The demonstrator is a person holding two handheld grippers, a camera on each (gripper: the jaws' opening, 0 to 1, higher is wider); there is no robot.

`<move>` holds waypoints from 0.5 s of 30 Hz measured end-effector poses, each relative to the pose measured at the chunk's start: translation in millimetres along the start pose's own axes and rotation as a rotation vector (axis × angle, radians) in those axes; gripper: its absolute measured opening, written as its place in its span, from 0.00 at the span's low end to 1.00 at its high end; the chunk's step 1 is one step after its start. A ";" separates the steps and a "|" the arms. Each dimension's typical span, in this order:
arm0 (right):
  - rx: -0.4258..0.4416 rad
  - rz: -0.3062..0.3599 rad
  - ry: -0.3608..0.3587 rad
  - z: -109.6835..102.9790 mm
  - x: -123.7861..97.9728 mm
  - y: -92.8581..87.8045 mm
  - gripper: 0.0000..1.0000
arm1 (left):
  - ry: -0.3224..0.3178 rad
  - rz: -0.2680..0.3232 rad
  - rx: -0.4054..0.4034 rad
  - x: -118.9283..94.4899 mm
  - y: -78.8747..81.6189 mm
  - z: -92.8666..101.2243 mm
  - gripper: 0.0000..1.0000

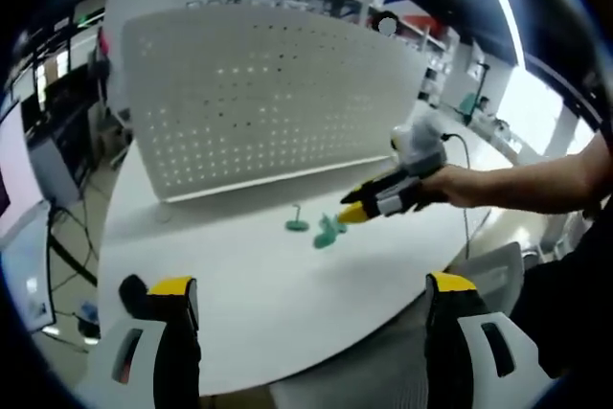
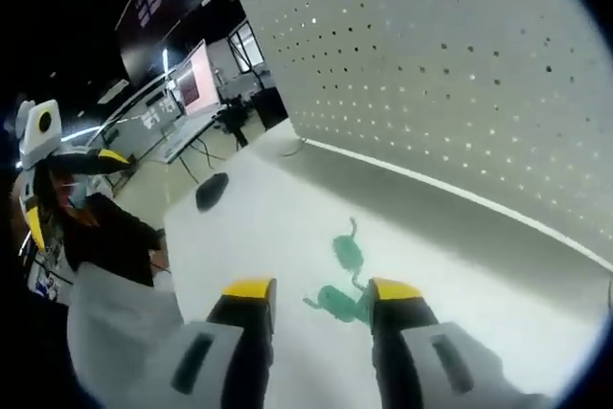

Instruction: Insert the hook assembly into the mounting plate slot until the hook locks in place.

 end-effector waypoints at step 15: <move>-0.021 -0.094 -0.035 17.0 34.8 -9.8 0.27 | 0.018 -0.019 -0.022 -2.7 -11.7 -10.9 1.00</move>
Point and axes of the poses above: the point that each gripper's makers call its tool centre point, and the gripper's own axes: x roughly forward along the fingers, z roughly to its right, y roughly out of its top, the point moved 1 cm from there along -x, roughly backward along the fingers, and after that the axes turned 3 degrees about y, right-handed, at the moved point
